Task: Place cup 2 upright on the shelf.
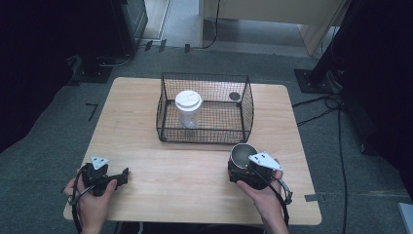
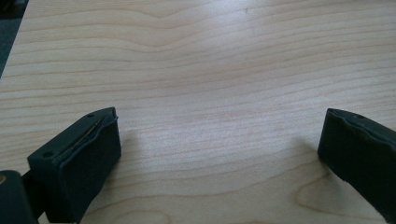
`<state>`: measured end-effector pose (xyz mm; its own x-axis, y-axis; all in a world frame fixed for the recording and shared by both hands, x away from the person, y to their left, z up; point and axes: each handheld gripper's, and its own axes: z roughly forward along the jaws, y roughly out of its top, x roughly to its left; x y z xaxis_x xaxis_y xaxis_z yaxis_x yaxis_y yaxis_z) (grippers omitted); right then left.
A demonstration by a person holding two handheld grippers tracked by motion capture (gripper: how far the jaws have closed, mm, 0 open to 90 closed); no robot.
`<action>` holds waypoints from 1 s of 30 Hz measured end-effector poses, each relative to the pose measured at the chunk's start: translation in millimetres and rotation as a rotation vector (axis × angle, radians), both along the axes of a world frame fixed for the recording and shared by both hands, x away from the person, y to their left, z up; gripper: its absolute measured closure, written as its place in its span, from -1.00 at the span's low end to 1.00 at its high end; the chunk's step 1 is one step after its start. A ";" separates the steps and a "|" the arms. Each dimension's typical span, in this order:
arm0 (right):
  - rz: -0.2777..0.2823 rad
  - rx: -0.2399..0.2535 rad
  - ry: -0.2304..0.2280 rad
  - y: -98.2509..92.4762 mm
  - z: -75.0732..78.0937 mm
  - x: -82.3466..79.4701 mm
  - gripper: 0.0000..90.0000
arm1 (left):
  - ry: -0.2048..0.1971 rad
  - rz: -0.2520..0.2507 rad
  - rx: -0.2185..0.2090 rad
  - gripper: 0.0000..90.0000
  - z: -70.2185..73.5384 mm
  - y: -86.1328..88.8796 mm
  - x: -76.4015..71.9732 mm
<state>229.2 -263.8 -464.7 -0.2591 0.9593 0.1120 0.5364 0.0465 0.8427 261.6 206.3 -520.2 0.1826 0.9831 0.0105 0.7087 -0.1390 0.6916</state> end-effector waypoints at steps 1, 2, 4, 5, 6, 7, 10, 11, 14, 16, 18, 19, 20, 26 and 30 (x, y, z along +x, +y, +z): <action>0.000 0.005 -0.002 0.3 -0.2 0.7 -0.90 | 0.000 0.000 0.000 -1.00 0.0 0.0 0.0; -0.002 0.008 -0.002 0.7 -0.4 1.2 -0.90 | 0.000 0.000 0.000 -1.00 0.0 0.0 0.0; -0.001 0.006 -0.003 1.0 -0.4 1.9 -0.89 | 0.000 0.000 0.000 -1.00 0.0 0.0 0.0; -0.001 0.003 -0.003 1.3 -0.3 2.1 -0.88 | 0.000 0.000 0.000 -1.00 0.0 0.0 0.0; 0.001 -0.006 -0.007 1.7 0.3 2.1 -0.87 | 0.000 0.000 0.000 -1.00 0.0 0.0 0.0; 0.002 -0.016 -0.013 2.1 0.8 1.9 -0.86 | 0.000 0.000 0.000 -1.00 0.0 0.0 0.0; 0.005 -0.016 -0.023 2.5 2.4 1.3 -0.85 | 0.001 -0.002 0.001 -1.00 0.1 0.1 0.0; 0.011 -0.008 -0.024 2.8 2.5 1.0 -0.84 | 0.000 -0.001 0.000 -1.00 0.0 0.0 0.0; 0.027 -0.012 -0.032 5.2 2.3 0.1 -0.84 | 0.001 -0.002 0.001 -1.00 0.1 0.1 0.0; 0.029 -0.015 -0.045 7.2 2.2 -0.5 -0.84 | 0.000 -0.001 0.000 -1.00 0.0 0.0 0.0; 0.035 -0.013 -0.061 8.8 3.2 -1.4 -0.84 | 0.001 -0.002 0.001 -1.00 0.1 0.1 0.0; 0.036 -0.010 -0.073 9.7 4.0 -2.0 -0.84 | 0.001 -0.002 0.001 -1.00 0.1 0.1 0.0; 0.038 -0.009 -0.084 10.4 4.8 -2.5 -0.84 | 0.001 -0.002 0.001 -1.00 0.1 0.1 0.0; 0.034 0.001 -0.122 14.8 11.2 -4.5 -0.84 | 0.000 -0.002 0.001 -1.00 0.0 0.1 0.0; 0.014 0.027 -0.173 17.2 17.2 -5.5 -0.84 | 0.000 -0.002 0.001 -1.00 0.0 0.1 0.0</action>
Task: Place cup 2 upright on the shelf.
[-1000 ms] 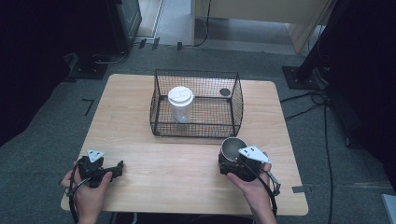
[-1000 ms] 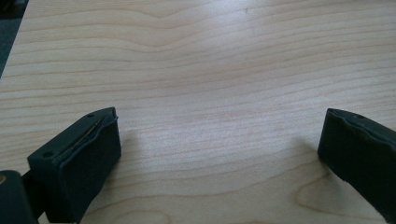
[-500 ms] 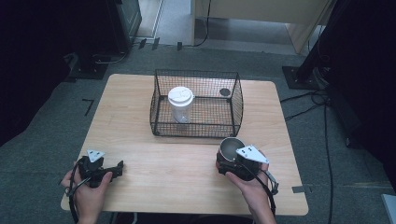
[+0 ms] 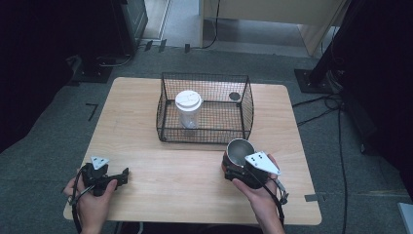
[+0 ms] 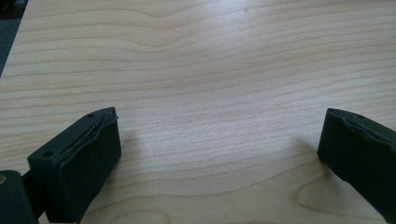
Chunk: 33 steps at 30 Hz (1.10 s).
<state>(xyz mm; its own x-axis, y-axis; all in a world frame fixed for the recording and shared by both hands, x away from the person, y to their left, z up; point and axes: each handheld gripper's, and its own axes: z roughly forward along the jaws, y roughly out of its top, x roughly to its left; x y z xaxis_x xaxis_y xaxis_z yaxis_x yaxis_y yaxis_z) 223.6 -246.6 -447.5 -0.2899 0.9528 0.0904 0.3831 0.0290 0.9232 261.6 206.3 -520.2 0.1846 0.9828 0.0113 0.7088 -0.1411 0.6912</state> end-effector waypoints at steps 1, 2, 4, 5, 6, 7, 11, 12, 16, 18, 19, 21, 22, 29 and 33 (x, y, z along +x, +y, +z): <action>-0.004 0.010 -0.017 0.0 1.6 0.2 -0.84 | 0.000 0.000 0.000 -1.00 0.0 0.0 0.0; -0.008 0.023 -0.033 0.2 3.0 0.3 -0.84 | 0.000 0.000 0.000 -1.00 0.0 0.0 0.0; -0.009 0.030 -0.079 1.6 5.4 0.4 -0.84 | 0.000 0.000 0.000 -1.00 0.0 0.0 0.0; -0.006 0.023 -0.097 2.4 5.9 0.4 -0.84 | 0.000 0.000 0.000 -1.00 0.0 0.0 0.0; -0.003 0.014 -0.125 3.8 6.0 0.3 -0.84 | 0.000 0.000 0.000 -1.00 0.0 0.0 0.0; 0.001 0.003 -0.160 5.6 5.9 0.2 -0.84 | -0.001 0.001 -0.001 -1.00 -0.1 -0.1 0.0; 0.009 0.011 -0.192 10.6 8.1 2.1 -0.84 | -0.001 0.001 -0.002 -1.00 -0.1 -0.2 0.0; 0.010 0.015 -0.197 11.7 8.7 2.5 -0.84 | -0.001 0.001 -0.002 -1.00 -0.1 -0.2 0.0; 0.021 0.021 -0.262 18.0 12.4 3.4 -0.84 | -0.001 0.001 -0.002 -1.00 -0.1 -0.2 0.0; 0.026 0.024 -0.289 20.4 14.6 3.7 -0.84 | -0.001 0.001 -0.002 -1.00 -0.1 -0.2 0.0; 0.025 0.034 -0.297 21.6 16.1 3.9 -0.84 | -0.001 0.001 -0.001 -1.00 -0.1 -0.1 0.1; 0.025 0.055 -0.317 23.6 18.6 4.9 -0.84 | -0.001 0.001 -0.002 -1.00 -0.1 -0.2 0.0; 0.025 0.059 -0.333 24.7 19.5 5.5 -0.84 | -0.001 0.001 -0.002 -1.00 -0.1 -0.2 0.0; -0.008 0.080 -0.415 29.2 25.9 11.5 -0.84 | -0.002 0.001 -0.003 -1.00 -0.2 -0.3 0.1; -0.002 0.077 -0.445 32.0 29.4 15.0 -0.84 | -0.003 0.001 -0.001 -1.00 -0.1 -0.2 0.1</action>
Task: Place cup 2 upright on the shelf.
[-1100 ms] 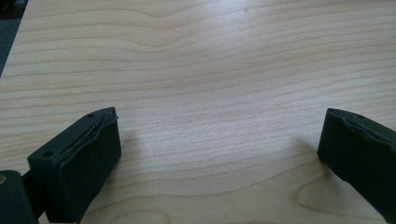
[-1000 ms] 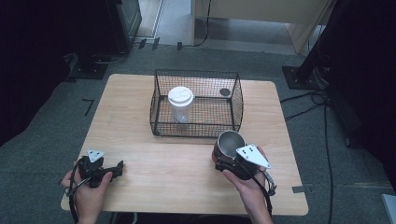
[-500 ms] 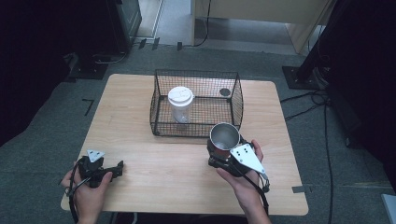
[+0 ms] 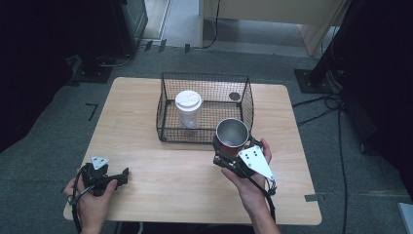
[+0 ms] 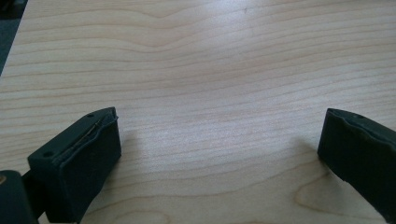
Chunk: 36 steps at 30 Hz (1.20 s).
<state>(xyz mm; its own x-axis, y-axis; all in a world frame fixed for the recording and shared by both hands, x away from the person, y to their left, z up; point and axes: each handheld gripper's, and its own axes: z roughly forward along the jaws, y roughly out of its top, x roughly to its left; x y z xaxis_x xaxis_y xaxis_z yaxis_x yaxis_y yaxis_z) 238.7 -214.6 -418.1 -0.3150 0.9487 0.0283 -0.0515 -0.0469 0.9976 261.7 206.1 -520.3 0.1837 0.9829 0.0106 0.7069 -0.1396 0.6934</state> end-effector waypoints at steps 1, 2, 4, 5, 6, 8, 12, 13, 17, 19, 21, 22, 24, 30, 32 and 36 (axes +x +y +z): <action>-0.001 -0.002 -0.010 0.6 1.1 0.9 -0.84 | 0.000 0.000 -0.001 -1.00 0.0 -0.1 0.0; -0.003 -0.001 -0.019 1.2 2.8 1.8 -0.84 | 0.001 -0.001 0.000 -1.00 0.1 0.0 -0.1; -0.005 0.003 -0.033 1.9 5.3 2.9 -0.84 | 0.002 -0.001 0.000 -1.00 0.1 0.0 -0.1; -0.007 0.003 -0.039 2.1 6.8 3.6 -0.84 | 0.002 -0.001 0.000 -1.00 0.1 0.0 -0.1; -0.008 0.009 -0.045 2.4 8.6 4.9 -0.84 | 0.002 -0.001 0.000 -1.00 0.1 0.1 -0.1; -0.014 0.009 -0.057 2.5 11.1 7.6 -0.84 | 0.002 -0.001 0.000 -1.00 0.1 0.0 -0.1; -0.021 0.018 -0.076 3.2 16.3 15.4 -0.84 | 0.002 -0.001 0.000 -1.00 0.1 0.0 -0.1; -0.023 0.018 -0.079 3.2 17.1 17.2 -0.84 | 0.002 -0.001 0.000 -1.00 0.1 0.0 -0.1; -0.026 0.025 -0.089 4.6 21.8 26.1 -0.84 | 0.003 -0.002 0.000 -1.00 0.2 0.0 -0.1; -0.027 0.029 -0.091 5.5 24.6 31.3 -0.84 | 0.003 -0.002 0.000 -1.00 0.2 0.0 -0.1; -0.027 0.028 -0.091 5.9 26.6 35.4 -0.84 | 0.003 -0.002 0.000 -1.00 0.2 0.0 -0.1; -0.029 0.029 -0.092 5.9 27.5 37.7 -0.84 | 0.003 -0.002 0.000 -1.00 0.2 0.0 -0.1; -0.033 0.028 -0.089 5.7 29.0 42.3 -0.84 | 0.003 -0.004 0.000 -1.00 0.2 0.0 -0.1; -0.045 0.034 -0.088 4.5 33.4 57.4 -0.84 | 0.004 -0.005 0.001 -1.00 0.3 0.0 -0.1; -0.048 0.038 -0.087 3.2 35.2 64.6 -0.84 | 0.004 -0.005 0.001 -1.00 0.3 0.0 -0.1; -0.056 0.021 -0.097 0.2 37.4 76.4 -0.84 | 0.004 -0.005 0.001 -1.00 0.3 0.0 -0.1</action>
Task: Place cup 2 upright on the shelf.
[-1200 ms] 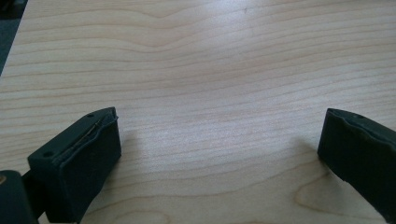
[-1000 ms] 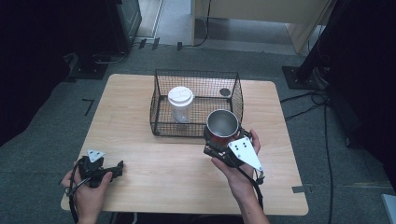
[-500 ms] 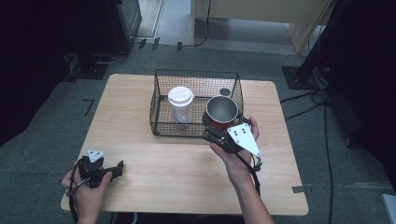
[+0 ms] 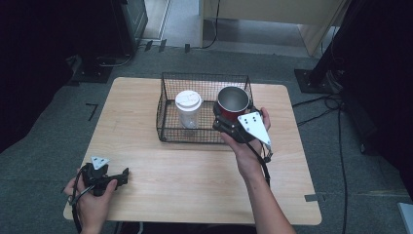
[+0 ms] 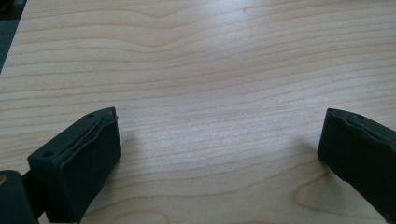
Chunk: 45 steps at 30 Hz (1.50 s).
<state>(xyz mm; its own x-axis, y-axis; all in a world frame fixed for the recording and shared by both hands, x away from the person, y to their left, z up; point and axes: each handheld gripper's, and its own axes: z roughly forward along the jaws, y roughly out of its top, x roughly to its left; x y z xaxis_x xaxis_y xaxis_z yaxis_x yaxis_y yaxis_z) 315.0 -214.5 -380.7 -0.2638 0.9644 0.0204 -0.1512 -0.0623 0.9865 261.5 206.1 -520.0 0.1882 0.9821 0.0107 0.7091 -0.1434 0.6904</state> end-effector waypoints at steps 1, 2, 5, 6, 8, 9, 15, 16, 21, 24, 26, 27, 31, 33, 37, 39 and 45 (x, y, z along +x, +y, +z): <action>-0.002 -0.007 -0.004 -0.5 -0.2 2.9 -0.84 | 0.000 0.000 0.000 -1.00 0.0 0.0 0.0; -0.005 -0.018 -0.008 -0.9 -0.3 5.9 -0.84 | 0.000 0.000 0.000 -1.00 0.0 0.0 0.0; -0.006 -0.030 0.000 -1.9 -1.5 15.2 -0.84 | 0.000 0.000 0.000 -1.00 0.0 0.0 0.0; -0.003 -0.019 0.009 -1.7 -2.1 18.3 -0.84 | 0.002 -0.002 0.002 -1.00 0.1 0.2 -0.1; -0.004 -0.017 0.017 -2.3 -3.5 25.1 -0.84 | 0.001 -0.001 0.001 -1.00 0.1 0.1 0.0; -0.005 -0.013 0.023 -2.4 -4.2 28.6 -0.84 | 0.001 -0.001 0.001 -1.00 0.0 0.1 0.0; -0.010 0.010 0.051 -4.0 -12.0 48.1 -0.84 | 0.000 -0.001 0.001 -1.00 0.0 0.1 0.0; -0.009 0.022 0.058 -4.4 -13.3 50.3 -0.84 | 0.000 -0.001 0.001 -1.00 0.0 0.1 0.0; 0.001 0.042 0.072 -4.6 -17.5 63.2 -0.84 | 0.001 0.000 0.000 -1.00 0.0 0.0 -0.1; 0.003 0.034 0.078 -3.8 -19.3 71.8 -0.84 | 0.000 -0.001 0.000 -1.00 0.0 0.0 0.0; 0.003 0.033 0.087 -3.5 -21.1 77.8 -0.84 | 0.000 -0.001 0.000 -1.00 0.0 0.0 0.0; 0.001 0.034 0.091 -3.9 -22.3 80.7 -0.84 | 0.000 -0.001 0.000 -1.00 0.0 0.1 0.0; -0.010 0.032 0.115 -3.9 -27.8 90.8 -0.84 | -0.002 -0.003 -0.001 -1.00 -0.2 -0.2 0.0; -0.012 0.027 0.124 -3.5 -30.1 94.9 -0.84 | -0.002 -0.005 -0.001 -1.00 -0.2 -0.3 0.0; -0.018 0.007 0.137 -2.9 -33.8 101.5 -0.84 | -0.003 -0.007 -0.001 -1.00 -0.2 -0.4 -0.1; -0.018 0.011 0.147 -3.1 -35.1 104.0 -0.84 | -0.003 -0.007 -0.001 -1.00 -0.2 -0.5 -0.1; -0.020 0.004 0.192 -0.6 -40.6 110.8 -0.84 | -0.003 -0.007 -0.002 -1.00 -0.3 -0.5 -0.1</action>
